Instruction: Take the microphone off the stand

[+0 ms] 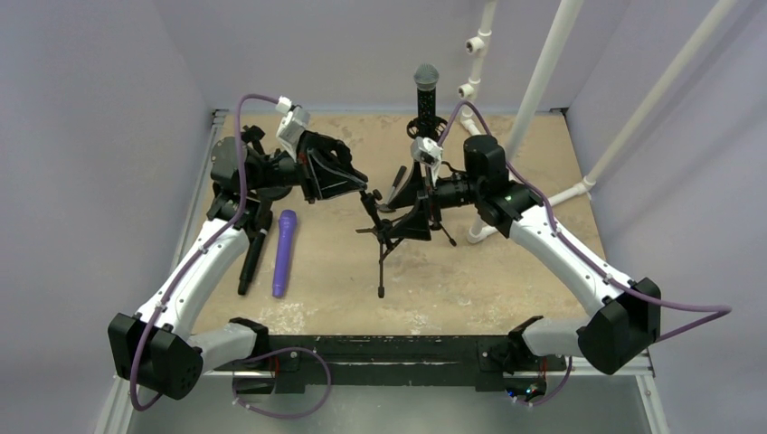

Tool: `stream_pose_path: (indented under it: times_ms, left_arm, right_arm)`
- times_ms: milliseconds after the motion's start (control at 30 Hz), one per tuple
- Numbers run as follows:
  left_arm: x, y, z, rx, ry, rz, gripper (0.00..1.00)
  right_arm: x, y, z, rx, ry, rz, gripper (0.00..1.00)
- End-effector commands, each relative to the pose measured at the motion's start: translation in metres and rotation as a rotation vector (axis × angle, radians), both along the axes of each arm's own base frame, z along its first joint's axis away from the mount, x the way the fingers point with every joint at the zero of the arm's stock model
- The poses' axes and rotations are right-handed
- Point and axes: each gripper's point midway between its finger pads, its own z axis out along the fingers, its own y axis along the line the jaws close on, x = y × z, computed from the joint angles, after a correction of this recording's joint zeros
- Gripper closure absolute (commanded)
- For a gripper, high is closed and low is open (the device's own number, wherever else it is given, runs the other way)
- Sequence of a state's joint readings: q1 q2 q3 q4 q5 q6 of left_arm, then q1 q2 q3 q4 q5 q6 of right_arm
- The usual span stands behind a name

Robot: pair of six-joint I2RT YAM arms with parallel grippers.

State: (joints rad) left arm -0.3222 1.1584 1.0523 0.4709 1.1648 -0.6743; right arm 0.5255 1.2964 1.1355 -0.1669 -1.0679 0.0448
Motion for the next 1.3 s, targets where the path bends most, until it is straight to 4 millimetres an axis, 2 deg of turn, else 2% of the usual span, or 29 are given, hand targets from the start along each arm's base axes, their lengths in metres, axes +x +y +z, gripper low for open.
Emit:
stream_pose_path:
  times_ms: [0,267,533,633,800,1000,1133,1267]
  left_arm:
    - [-0.020,0.003,0.032,-0.030,-0.135,-0.058,1.00]
    - [-0.016,0.001,0.024,-0.022,-0.140,-0.053,1.00]
    - [-0.014,-0.002,0.004,0.020,-0.115,-0.103,1.00]
    - [-0.015,-0.003,-0.005,0.040,-0.113,-0.113,1.00]
    - [-0.020,-0.007,-0.013,0.062,-0.117,-0.133,1.00]
    - [-0.022,-0.015,-0.015,0.063,-0.121,-0.154,1.00]
    - [-0.022,-0.016,-0.015,0.064,-0.118,-0.163,1.00]
    - [-0.021,-0.018,-0.018,0.067,-0.107,-0.173,1.00]
  right_arm:
    - [-0.008,-0.004,-0.002,-0.011,-0.066,0.043,0.18]
    - [-0.008,0.001,0.007,0.018,-0.055,0.051,0.18]
    - [0.002,0.008,0.040,0.035,-0.066,0.031,0.20]
    - [0.004,0.009,0.046,0.038,-0.074,0.028,0.20]
    - [0.002,0.014,0.048,0.040,-0.060,0.045,0.19]
    - [-0.008,0.027,0.038,0.030,-0.019,0.104,0.18]
    - [-0.014,0.033,0.037,0.048,0.005,0.142,0.25]
    - [-0.022,0.037,0.039,0.065,0.030,0.191,0.44]
